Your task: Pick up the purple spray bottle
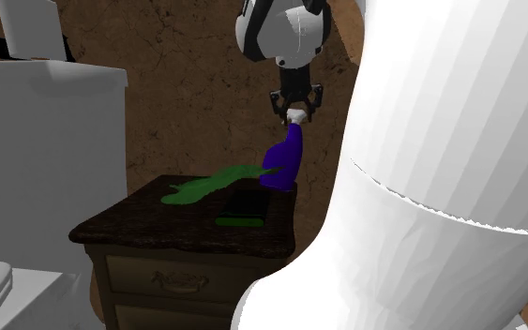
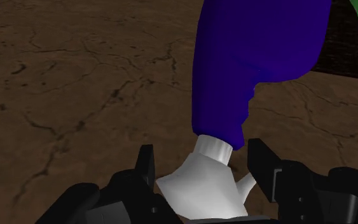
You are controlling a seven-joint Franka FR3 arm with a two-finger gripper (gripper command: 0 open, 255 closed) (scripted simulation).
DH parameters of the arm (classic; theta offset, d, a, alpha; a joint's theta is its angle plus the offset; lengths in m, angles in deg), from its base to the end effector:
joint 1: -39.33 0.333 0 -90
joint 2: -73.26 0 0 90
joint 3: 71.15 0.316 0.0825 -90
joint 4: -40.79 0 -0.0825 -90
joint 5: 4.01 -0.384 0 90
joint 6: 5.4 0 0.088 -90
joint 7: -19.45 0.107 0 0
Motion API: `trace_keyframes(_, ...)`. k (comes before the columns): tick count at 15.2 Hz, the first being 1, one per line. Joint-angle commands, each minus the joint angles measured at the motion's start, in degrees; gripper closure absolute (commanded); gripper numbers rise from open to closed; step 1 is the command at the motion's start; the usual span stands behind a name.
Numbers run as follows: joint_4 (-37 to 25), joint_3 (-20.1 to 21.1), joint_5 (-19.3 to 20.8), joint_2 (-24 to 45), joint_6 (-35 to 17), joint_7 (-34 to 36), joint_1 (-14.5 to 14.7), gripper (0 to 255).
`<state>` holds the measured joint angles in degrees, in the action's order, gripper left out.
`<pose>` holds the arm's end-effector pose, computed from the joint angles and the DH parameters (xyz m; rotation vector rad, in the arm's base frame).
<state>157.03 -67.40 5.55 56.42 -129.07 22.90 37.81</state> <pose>0.5039 0.0169 0.6170 2.9188 0.0625 0.6379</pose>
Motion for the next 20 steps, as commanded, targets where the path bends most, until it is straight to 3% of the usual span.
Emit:
trace_keyframes(1,0.1,0.0,0.1,0.3,0.1,0.0,0.0,255)
trace_keyframes(7,0.3,-0.1,0.0,0.1,0.0,0.0,-0.1,255)
trace_keyframes(20,-11.2,0.0,-0.7,1.6,9.9,-1.6,0.0,255)
